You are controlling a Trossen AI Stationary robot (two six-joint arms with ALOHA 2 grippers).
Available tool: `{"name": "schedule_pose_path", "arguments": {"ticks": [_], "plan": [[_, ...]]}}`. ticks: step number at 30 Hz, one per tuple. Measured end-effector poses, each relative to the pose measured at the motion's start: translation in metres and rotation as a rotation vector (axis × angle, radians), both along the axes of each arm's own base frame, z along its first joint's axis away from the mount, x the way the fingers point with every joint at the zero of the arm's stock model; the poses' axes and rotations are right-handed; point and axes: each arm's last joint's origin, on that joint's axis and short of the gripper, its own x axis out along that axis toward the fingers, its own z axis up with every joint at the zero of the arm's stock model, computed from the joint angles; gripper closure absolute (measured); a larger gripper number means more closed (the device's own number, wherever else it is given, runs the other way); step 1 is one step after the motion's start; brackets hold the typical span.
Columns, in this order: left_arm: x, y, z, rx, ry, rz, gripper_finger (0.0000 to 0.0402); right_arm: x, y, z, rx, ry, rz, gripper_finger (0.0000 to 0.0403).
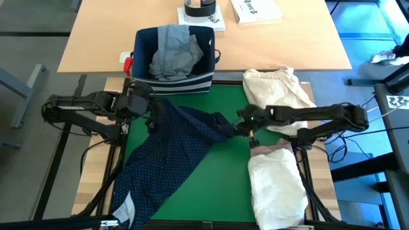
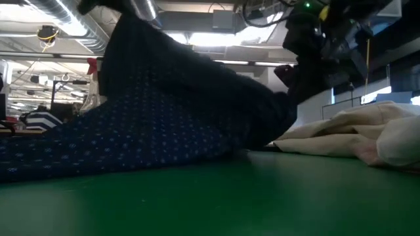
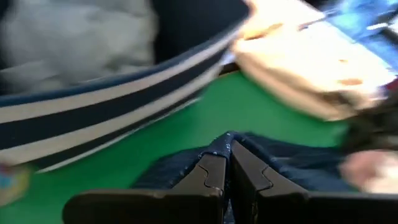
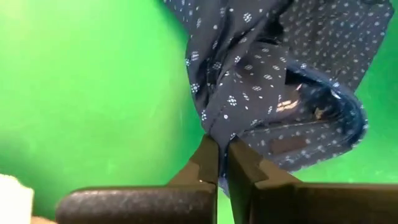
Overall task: Fold laundry
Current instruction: Fold the blue polo shirt
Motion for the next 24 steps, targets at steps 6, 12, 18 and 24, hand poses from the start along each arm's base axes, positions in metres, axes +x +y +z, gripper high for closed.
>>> {"name": "schedule_pose_path", "arguments": {"ticks": [6, 12, 18, 24], "plan": [[-0.011, 0.009, -0.02, -0.024, 0.19, 0.113, 0.04, -0.002, -0.021, -0.001, 0.175, 0.037, -0.047, 0.0396], [-0.01, 0.014, -0.053, -0.063, 0.298, 0.118, 0.04, 0.002, -0.039, -0.017, 0.261, 0.095, -0.165, 0.0398], [-0.011, 0.014, -0.091, -0.149, 0.39, 0.113, 0.04, 0.005, -0.051, -0.023, 0.314, 0.104, -0.273, 0.0399], [-0.01, 0.017, -0.109, -0.112, 0.392, 0.145, 0.04, 0.008, -0.057, -0.014, 0.287, 0.096, -0.324, 0.0395]]}}
